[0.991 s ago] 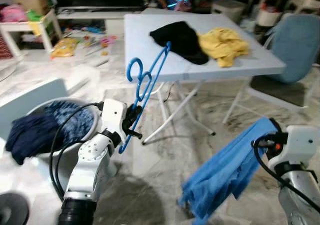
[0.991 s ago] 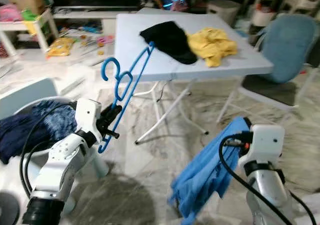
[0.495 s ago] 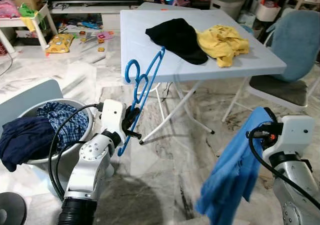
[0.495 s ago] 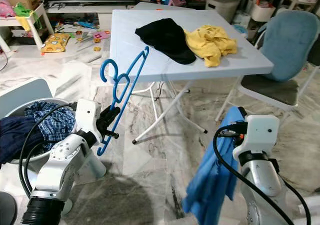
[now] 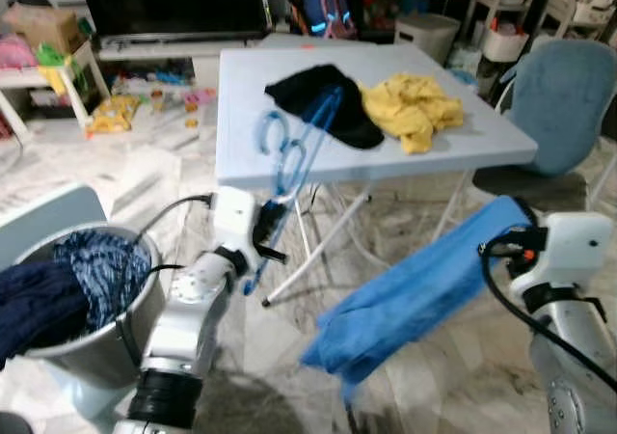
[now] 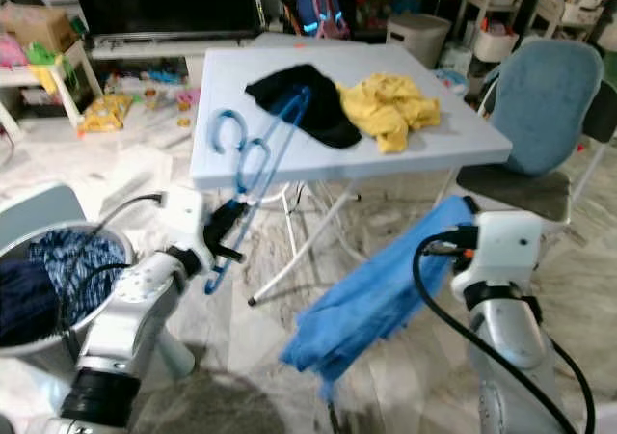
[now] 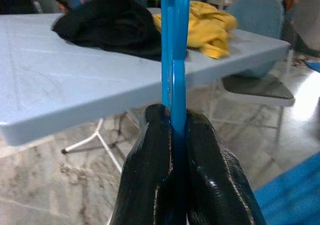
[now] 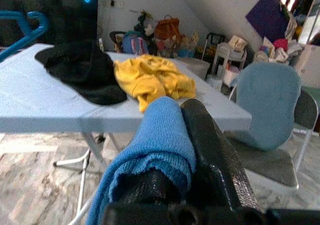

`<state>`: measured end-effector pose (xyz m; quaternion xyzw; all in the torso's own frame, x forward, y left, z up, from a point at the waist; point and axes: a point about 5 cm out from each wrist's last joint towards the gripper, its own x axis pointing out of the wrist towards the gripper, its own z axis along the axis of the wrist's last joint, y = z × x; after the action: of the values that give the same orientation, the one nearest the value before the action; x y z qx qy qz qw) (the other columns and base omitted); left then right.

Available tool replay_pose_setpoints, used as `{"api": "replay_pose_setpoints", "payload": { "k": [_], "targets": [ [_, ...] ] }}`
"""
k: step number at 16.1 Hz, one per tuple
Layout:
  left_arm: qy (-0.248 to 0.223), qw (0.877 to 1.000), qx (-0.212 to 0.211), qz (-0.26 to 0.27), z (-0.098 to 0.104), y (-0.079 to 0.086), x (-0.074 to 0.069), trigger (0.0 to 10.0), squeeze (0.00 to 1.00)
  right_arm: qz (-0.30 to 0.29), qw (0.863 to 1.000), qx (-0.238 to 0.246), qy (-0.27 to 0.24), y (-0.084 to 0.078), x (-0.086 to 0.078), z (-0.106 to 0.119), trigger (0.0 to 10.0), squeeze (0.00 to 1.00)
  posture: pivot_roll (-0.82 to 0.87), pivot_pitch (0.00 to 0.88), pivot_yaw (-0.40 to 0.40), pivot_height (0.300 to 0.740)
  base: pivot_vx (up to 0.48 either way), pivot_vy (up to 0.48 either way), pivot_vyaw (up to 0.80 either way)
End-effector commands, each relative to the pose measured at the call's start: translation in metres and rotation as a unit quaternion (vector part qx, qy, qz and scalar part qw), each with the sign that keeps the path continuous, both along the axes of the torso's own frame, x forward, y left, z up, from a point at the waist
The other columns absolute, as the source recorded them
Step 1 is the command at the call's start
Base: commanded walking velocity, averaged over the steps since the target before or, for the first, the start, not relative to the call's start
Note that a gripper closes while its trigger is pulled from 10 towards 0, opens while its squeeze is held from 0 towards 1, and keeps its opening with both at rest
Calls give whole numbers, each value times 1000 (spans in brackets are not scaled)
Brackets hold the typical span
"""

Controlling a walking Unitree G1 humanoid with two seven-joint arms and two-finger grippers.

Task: Hang hanger

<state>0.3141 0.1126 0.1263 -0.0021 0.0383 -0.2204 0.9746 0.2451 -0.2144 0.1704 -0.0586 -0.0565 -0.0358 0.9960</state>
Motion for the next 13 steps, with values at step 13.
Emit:
{"api": "replay_pose_setpoints", "payload": {
  "k": [13],
  "targets": [
    [-29,999,4,29,7,12,10,10000,0,30,999,-7,-37,12,14,16,10000,0,63,0,-49,740,461,0,46]
  ]
}}
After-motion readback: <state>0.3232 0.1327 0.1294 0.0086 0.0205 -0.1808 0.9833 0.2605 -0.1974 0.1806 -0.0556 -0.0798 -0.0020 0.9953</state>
